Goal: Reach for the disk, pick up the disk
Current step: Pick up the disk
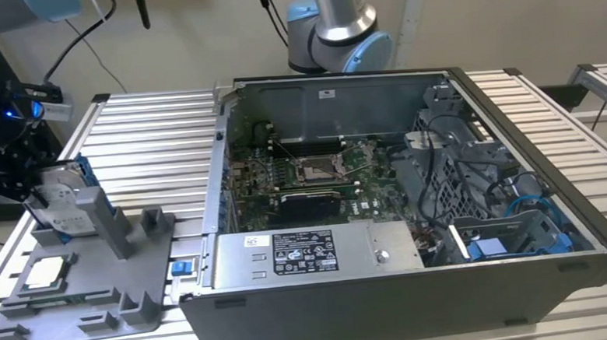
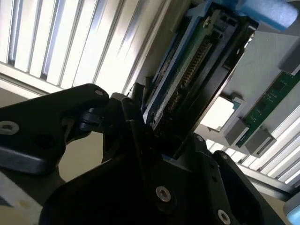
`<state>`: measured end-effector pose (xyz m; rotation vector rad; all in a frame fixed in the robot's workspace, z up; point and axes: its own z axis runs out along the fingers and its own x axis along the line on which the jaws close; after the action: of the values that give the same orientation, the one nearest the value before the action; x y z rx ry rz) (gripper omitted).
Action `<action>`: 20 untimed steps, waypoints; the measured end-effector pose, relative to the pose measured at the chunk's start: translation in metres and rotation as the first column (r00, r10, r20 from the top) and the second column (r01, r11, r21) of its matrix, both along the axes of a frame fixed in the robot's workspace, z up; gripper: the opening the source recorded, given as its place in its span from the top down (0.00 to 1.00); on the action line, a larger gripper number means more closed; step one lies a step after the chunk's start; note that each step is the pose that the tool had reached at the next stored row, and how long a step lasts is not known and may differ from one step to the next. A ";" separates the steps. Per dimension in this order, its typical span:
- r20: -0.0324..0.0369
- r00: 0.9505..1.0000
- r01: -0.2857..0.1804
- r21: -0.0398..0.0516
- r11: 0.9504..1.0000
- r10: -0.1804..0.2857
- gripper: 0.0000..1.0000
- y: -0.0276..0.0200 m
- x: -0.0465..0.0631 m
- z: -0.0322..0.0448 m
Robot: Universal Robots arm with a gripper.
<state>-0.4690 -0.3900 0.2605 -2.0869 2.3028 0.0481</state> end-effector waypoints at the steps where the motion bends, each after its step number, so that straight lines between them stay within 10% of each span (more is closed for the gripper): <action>1: 0.000 1.000 0.000 0.000 1.000 0.000 1.00 0.0000 0.000 -0.0001; 17: 0.000 1.000 0.000 0.000 1.000 0.000 1.00 0.0000 0.000 -0.0002; 20: 0.000 1.000 0.000 -0.017 1.000 0.000 1.00 0.0001 0.000 -0.0003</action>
<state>-0.4690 -0.3900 0.2601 -2.0942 2.3112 0.0289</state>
